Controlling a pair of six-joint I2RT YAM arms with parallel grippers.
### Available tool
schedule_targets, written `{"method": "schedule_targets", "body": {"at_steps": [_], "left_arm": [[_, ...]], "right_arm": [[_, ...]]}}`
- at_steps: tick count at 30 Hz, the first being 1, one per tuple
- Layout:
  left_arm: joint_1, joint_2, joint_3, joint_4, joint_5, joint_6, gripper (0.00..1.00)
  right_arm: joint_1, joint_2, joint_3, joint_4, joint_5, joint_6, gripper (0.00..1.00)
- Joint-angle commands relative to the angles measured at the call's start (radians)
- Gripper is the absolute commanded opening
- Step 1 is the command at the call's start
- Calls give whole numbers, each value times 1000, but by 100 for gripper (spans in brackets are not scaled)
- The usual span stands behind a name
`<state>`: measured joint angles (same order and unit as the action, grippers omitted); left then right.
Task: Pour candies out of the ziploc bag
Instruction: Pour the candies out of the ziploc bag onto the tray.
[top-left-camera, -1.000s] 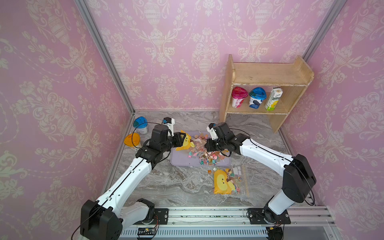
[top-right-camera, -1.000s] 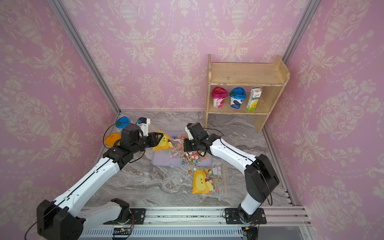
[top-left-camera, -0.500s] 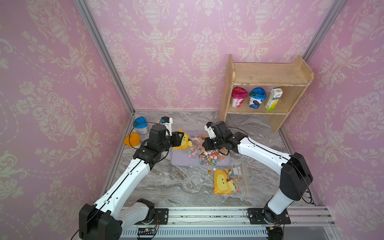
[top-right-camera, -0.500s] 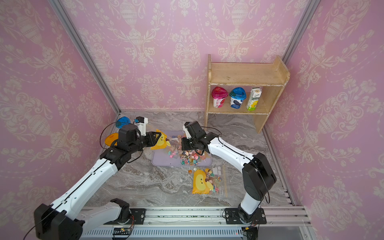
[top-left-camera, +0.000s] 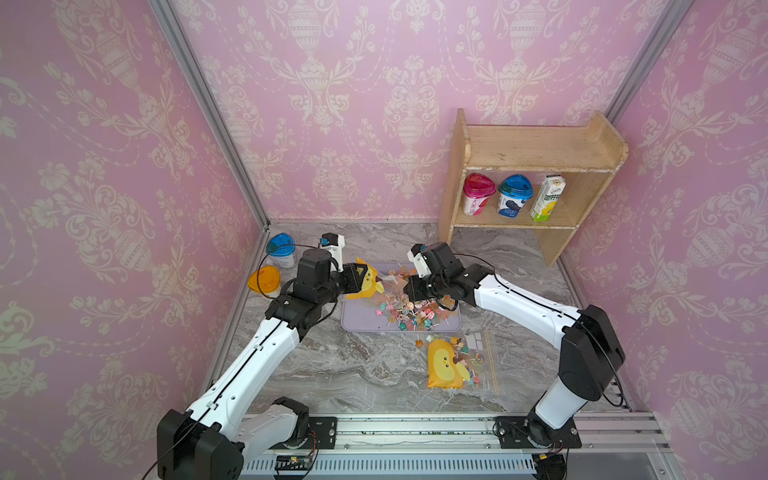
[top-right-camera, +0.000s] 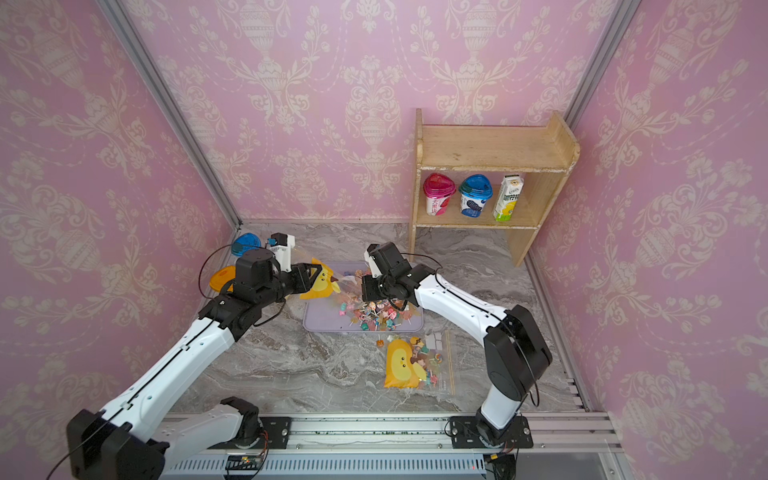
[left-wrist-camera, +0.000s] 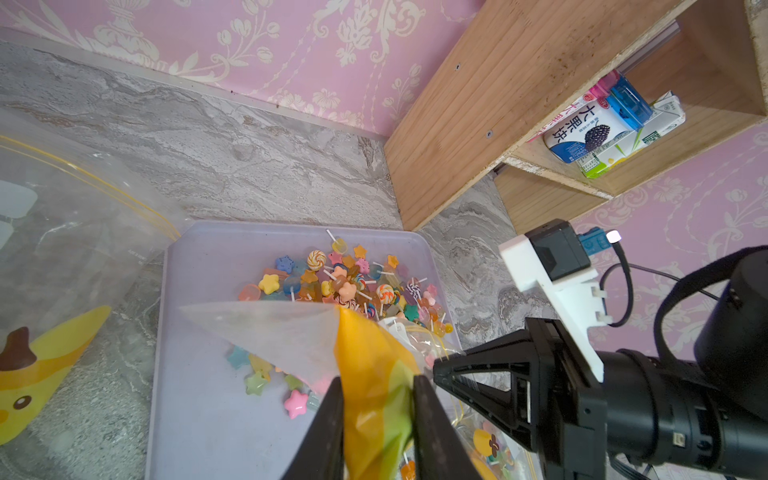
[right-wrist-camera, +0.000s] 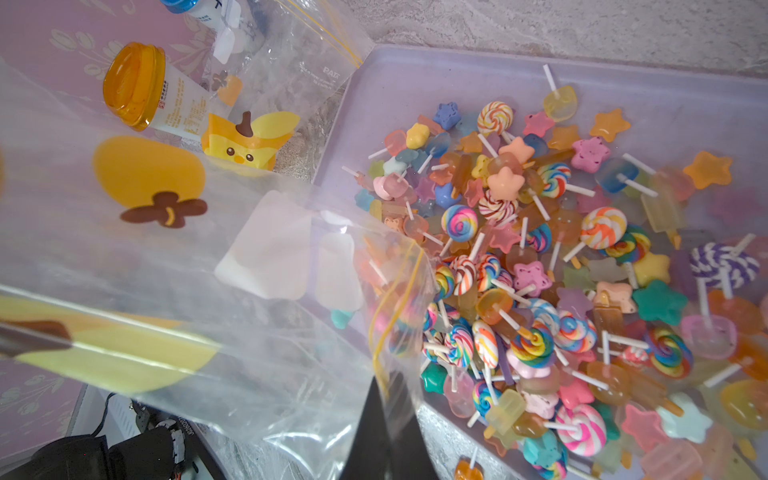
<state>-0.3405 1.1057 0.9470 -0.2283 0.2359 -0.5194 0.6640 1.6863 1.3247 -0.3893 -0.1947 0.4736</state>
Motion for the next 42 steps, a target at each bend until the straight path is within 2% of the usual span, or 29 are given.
{"method": "schedule_targets", "body": {"at_steps": [1,15,22,28,35,42], "left_arm": [[21,-45,13,36,-53,19,0],[23,-68,8,22,-70,29,0],[23,-109,-84,42,-74,-4,0],[23,-118,-12,-11,-102,47,0],[23,-130,-68,6,-104,28,0],[24,-140,-3,-39,-136,68,0]], "right_arm": [[-3,11,2,-73,39,-12,0],[3,20,-4,-61,40,-1,0],[15,31,3,-57,38,4,0],[17,40,28,-68,39,-2,0],[22,54,19,-63,40,2,0],[25,75,86,-83,40,-6,0]]}}
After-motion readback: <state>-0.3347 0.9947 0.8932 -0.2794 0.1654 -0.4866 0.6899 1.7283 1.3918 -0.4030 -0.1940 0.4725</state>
